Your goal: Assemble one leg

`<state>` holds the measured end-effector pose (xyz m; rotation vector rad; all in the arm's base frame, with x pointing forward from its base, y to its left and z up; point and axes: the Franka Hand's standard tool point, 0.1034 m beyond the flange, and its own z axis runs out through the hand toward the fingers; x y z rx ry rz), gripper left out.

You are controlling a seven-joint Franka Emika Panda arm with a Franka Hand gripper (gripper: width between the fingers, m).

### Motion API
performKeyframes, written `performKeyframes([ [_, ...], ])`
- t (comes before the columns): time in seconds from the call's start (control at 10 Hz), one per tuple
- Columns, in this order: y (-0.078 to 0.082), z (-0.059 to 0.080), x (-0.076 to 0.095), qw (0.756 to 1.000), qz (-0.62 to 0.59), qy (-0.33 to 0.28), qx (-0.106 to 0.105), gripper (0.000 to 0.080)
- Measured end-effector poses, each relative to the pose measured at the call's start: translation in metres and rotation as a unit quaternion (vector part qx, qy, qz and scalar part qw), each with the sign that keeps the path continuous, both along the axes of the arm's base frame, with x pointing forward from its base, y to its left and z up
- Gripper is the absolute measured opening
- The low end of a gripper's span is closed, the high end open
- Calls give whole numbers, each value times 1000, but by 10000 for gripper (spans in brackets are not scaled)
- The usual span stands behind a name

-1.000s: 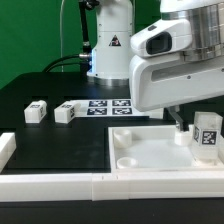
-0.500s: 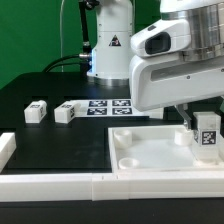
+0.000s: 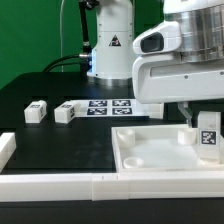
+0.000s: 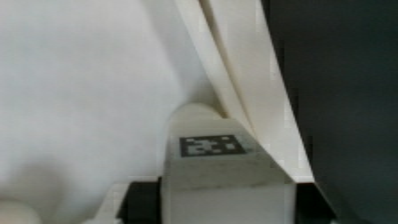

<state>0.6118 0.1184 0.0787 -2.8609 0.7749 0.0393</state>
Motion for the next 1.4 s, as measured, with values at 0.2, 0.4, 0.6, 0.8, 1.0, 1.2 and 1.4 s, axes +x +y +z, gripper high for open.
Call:
performKeyframes([
  [0.2, 2, -1, 2, 993, -120, 21, 3, 302],
  [0.4, 4, -2, 1, 980, -195, 35, 6, 299],
  [0.6, 6, -1, 1, 968, -247, 46, 12, 297],
  [0.8, 7, -1, 1, 975, -217, 40, 11, 305],
  [1.0, 9, -2, 0, 988, -154, 30, 7, 477],
  [1.2, 9, -2, 0, 1000, 4, 1, -1, 639],
  [1.4, 7, -4, 0, 989, 143, -23, -11, 648],
])
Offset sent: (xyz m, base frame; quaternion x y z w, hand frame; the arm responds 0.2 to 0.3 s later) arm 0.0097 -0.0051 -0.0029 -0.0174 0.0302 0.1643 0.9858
